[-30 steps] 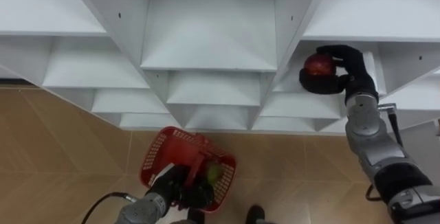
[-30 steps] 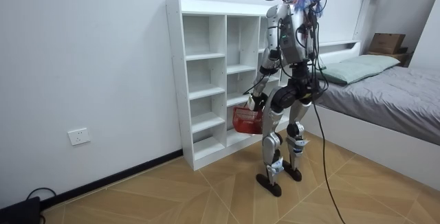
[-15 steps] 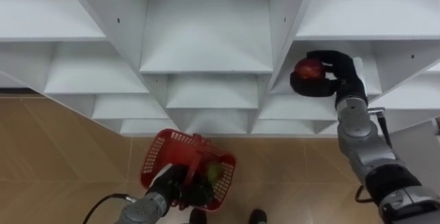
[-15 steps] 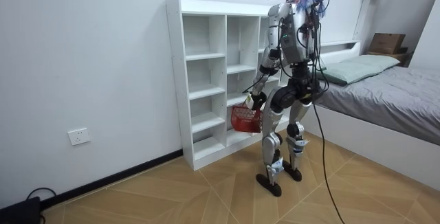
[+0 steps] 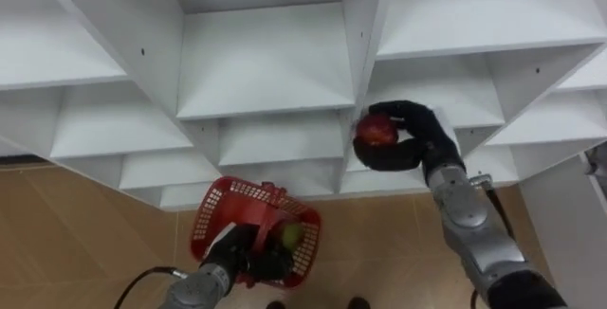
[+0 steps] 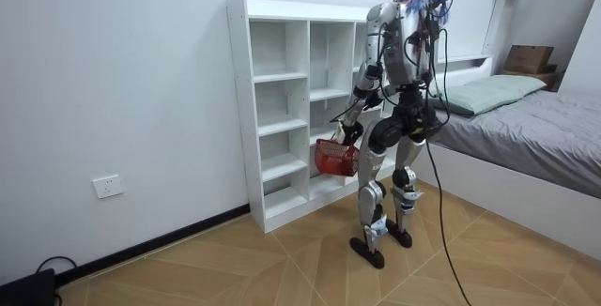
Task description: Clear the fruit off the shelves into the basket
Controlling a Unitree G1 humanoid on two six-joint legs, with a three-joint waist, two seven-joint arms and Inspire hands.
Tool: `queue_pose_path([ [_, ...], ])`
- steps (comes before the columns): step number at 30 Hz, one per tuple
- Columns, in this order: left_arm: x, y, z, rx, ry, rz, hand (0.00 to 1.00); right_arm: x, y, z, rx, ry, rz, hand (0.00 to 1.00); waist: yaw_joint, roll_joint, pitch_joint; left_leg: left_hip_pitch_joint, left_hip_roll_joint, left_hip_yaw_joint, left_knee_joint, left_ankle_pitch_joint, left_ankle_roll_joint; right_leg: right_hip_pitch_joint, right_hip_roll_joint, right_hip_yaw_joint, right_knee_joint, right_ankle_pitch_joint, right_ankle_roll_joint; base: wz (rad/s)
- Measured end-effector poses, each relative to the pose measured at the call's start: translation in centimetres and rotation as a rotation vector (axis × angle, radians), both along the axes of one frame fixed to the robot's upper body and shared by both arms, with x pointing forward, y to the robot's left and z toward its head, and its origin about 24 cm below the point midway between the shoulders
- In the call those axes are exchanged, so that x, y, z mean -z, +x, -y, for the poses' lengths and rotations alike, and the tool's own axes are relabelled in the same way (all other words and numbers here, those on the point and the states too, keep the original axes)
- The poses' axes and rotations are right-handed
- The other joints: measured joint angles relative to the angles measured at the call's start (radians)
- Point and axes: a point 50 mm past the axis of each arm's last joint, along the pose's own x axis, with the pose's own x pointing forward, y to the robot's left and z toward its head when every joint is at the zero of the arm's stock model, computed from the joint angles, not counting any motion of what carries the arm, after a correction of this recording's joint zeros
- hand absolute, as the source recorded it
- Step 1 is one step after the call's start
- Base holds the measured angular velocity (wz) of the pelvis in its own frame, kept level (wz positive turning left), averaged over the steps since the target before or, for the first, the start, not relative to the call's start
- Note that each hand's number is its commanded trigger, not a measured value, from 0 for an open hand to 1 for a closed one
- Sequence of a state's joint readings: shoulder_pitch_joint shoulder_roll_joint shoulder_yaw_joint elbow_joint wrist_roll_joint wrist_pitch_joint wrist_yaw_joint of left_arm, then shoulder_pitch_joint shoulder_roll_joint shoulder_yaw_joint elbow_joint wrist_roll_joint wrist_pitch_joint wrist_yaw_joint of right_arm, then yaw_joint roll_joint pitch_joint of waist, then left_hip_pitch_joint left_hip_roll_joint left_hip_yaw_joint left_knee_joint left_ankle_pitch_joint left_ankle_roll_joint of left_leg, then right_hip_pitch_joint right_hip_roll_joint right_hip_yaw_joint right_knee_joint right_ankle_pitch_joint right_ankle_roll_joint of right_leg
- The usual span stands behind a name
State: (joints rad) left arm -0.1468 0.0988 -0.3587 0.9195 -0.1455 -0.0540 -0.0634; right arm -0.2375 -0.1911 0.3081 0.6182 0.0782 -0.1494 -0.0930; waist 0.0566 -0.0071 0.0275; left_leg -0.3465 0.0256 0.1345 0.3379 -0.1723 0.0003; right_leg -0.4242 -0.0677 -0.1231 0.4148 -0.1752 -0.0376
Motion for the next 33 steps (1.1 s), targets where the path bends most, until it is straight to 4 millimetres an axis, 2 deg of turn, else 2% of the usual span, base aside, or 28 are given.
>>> queue_pose_path([
  [3, 0.0, 0.0, 0.1, -0.005, 0.001, 0.01, 1.0, 0.9, -1.1, -0.8, -0.071, 0.01, -0.042, 1.0, 0.0, 0.0, -0.0001, 0.0, 0.003, 0.008, 0.0, 0.0, 0.0, -0.003, 0.005, 0.008, -0.005, 0.005, 0.0, -0.1],
  [10, 0.1, -0.8, 0.2, -0.017, -0.013, 0.019, 1.0, 3.0, -4.0, -2.0, -0.165, 0.055, -0.147, 1.0, -0.005, 0.019, -0.013, 0.002, 0.015, 0.017, -0.011, 0.0, 0.0, 0.006, 0.019, 0.009, -0.039, 0.027, -0.001, -0.05],
  [17, 0.0, -0.8, 0.5, -0.037, -0.03, 0.037, 1.0, 4.2, -5.9, -3.0, -0.241, 0.047, -0.208, 1.0, -0.024, 0.025, -0.0134, 0.019, 0.015, 0.018, -0.013, -0.001, 0.0, 0.023, 0.02, 0.008, -0.038, 0.027, -0.001, 0.0],
  [18, -0.2, -0.7, 0.6, -0.038, -0.03, 0.044, 1.0, 4.4, -6.2, -3.1, -0.255, 0.035, -0.215, 1.0, -0.024, 0.029, -0.0118, 0.017, 0.015, 0.018, -0.013, -0.001, 0.0, 0.021, 0.019, 0.006, -0.038, 0.027, -0.001, 0.04],
  [19, -0.3, -0.6, 0.8, -0.03, -0.032, 0.051, 1.0, 4.5, -6.4, -3.2, -0.268, 0.023, -0.22, 1.0, -0.026, 0.035, -0.0137, 0.011, 0.015, 0.017, -0.012, -0.001, 0.0, 0.016, 0.018, 0.003, -0.036, 0.027, -0.001, 0.04],
  [24, -0.4, -0.6, 1.3, -0.008, -0.047, 0.062, 1.0, 4.7, -6.9, -3.7, -0.326, -0.025, -0.224, 1.0, -0.024, 0.054, -0.0162, 0.011, 0.015, 0.02, -0.014, -0.001, 0.0, 0.011, 0.019, 0.007, -0.032, 0.027, -0.001, -0.01],
  [33, -0.4, -0.7, 1.4, 0.005, -0.046, 0.063, 1.0, 4.8, -7.0, -3.8, -0.351, -0.031, -0.231, 1.0, -0.027, 0.053, -0.0153, 0.01, 0.014, 0.027, -0.028, 0.0, 0.0, 0.003, 0.019, 0.01, -0.033, 0.026, -0.001, -0.01],
])
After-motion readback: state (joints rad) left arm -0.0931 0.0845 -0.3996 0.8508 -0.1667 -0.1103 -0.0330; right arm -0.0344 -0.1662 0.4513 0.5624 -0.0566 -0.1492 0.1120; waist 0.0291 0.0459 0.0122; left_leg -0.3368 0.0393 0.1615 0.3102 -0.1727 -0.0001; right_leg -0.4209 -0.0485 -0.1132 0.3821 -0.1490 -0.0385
